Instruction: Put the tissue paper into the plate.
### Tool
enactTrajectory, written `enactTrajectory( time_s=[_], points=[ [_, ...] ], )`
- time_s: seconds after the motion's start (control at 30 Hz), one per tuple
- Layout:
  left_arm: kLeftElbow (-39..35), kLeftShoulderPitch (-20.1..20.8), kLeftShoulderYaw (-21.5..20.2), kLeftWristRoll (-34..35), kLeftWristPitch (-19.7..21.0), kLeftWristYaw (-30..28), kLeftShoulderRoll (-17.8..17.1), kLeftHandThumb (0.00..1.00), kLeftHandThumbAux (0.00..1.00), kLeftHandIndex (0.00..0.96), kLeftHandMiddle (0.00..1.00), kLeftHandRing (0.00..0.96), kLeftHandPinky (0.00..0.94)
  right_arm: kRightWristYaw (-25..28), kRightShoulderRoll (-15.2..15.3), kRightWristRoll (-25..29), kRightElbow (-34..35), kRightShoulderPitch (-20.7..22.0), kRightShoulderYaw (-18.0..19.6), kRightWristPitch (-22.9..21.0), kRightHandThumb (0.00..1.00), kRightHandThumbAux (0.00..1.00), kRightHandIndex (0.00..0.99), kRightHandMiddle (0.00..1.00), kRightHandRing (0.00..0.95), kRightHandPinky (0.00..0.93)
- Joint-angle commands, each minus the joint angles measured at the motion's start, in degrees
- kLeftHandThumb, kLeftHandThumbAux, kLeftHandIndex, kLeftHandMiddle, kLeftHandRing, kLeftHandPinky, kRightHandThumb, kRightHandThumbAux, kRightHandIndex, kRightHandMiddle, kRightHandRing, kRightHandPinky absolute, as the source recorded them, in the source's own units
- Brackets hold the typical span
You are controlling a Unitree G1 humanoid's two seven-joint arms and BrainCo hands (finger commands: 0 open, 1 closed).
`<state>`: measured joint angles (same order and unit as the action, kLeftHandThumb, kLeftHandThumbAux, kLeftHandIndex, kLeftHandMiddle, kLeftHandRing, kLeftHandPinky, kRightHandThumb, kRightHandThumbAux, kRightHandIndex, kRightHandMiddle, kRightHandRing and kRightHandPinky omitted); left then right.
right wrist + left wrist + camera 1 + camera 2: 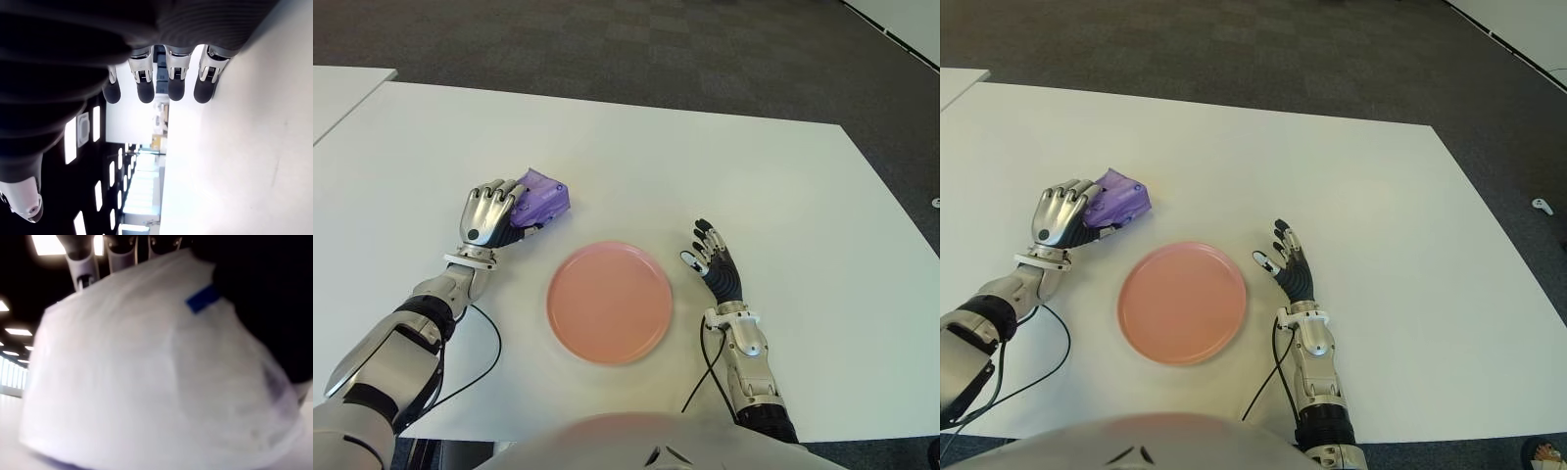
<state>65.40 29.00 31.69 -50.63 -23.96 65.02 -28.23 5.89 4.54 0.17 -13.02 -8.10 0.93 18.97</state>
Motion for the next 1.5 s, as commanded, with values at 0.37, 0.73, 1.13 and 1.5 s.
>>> enactTrajectory(
  time_s=[0.37,0.73,1.13,1.5],
  points=[
    [2.67,-0.72,2.27,0.26,-0.60,-2.26,2.26,0.751,0.698,0.442,0.858,0.857,0.841,0.01,-0.32,-0.45,-5.97,-5.66,-0.90,-8.83,0.085,0.591,0.054,0.037,0.039,0.081],
    [2.33,0.24,1.25,1.69,-1.84,-2.13,1.81,0.751,0.698,0.442,0.860,0.859,0.841,-0.29,-0.38,-0.65,-6.28,-5.04,-0.99,-9.30,0.085,0.588,0.055,0.036,0.038,0.077],
    [-12.83,4.02,-6.33,6.47,-4.05,-8.01,-6.58,0.748,0.699,0.442,0.852,0.849,0.827,-0.02,-0.51,-0.07,-7.86,-3.74,-0.72,-9.42,0.095,0.596,0.057,0.035,0.036,0.079],
    [-49.50,-5.34,-18.03,14.81,-0.69,-23.16,-9.37,0.748,0.697,0.443,0.850,0.846,0.836,0.04,-0.80,0.19,-9.19,-2.57,-0.50,-9.22,0.108,0.597,0.063,0.036,0.038,0.076]
  ],
)
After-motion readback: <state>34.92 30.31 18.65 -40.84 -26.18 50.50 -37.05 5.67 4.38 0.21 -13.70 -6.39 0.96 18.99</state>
